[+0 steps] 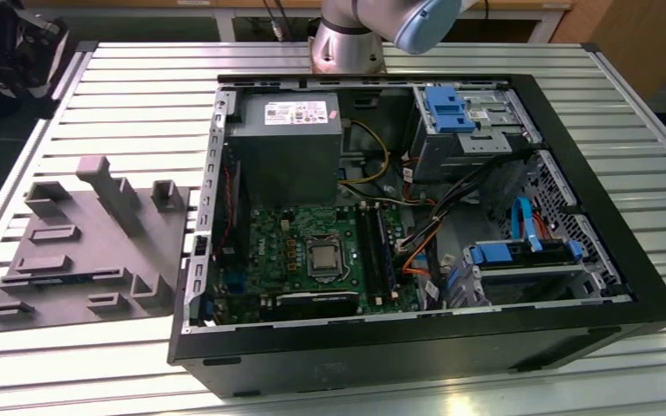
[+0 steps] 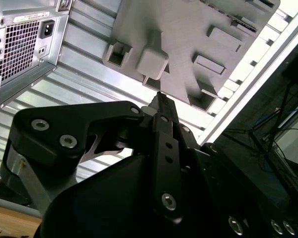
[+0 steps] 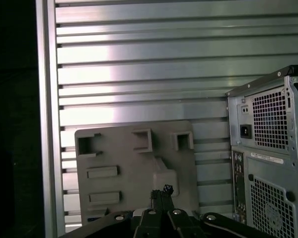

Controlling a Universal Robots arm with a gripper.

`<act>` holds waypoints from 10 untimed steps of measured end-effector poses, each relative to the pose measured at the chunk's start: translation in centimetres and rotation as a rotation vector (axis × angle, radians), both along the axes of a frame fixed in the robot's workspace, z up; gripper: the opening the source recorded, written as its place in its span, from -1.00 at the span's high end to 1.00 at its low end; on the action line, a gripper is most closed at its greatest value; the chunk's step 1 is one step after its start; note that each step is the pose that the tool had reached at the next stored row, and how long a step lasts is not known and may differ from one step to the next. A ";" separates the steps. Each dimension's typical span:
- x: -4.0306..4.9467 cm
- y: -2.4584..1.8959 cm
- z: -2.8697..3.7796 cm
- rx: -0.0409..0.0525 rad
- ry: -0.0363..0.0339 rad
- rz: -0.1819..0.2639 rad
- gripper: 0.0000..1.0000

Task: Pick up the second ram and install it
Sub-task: 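Reach for the second ram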

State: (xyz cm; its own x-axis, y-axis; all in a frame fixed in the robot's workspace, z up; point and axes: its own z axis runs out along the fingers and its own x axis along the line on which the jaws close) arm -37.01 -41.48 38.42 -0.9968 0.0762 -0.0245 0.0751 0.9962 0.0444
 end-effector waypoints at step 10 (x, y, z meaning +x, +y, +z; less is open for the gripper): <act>-0.42 -0.13 -0.05 0.0000 0.0000 0.000 0.79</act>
State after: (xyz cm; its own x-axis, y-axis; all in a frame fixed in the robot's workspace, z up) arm -37.44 -41.61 38.38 -0.9968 0.0762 -0.0245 0.0751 0.9962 0.0444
